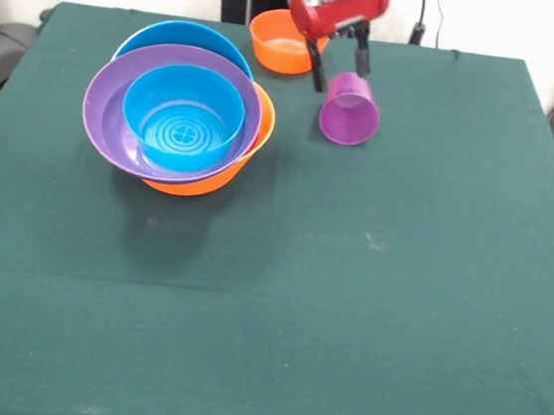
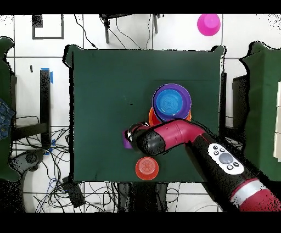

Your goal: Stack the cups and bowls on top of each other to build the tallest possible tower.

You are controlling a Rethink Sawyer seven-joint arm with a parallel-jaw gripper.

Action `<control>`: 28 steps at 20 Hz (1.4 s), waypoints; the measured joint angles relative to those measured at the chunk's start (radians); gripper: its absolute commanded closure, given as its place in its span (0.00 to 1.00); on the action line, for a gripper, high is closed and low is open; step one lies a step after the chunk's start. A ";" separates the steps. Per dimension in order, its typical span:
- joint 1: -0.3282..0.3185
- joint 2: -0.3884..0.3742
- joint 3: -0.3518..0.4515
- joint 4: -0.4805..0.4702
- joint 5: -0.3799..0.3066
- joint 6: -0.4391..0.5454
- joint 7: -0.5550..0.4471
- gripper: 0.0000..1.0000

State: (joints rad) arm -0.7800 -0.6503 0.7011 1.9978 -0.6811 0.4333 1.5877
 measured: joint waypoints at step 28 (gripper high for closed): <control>0.070 0.161 -0.146 -0.053 0.013 -0.186 0.092 0.00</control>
State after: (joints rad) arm -0.7100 -0.4894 0.5550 1.9451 -0.6678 0.2474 1.6802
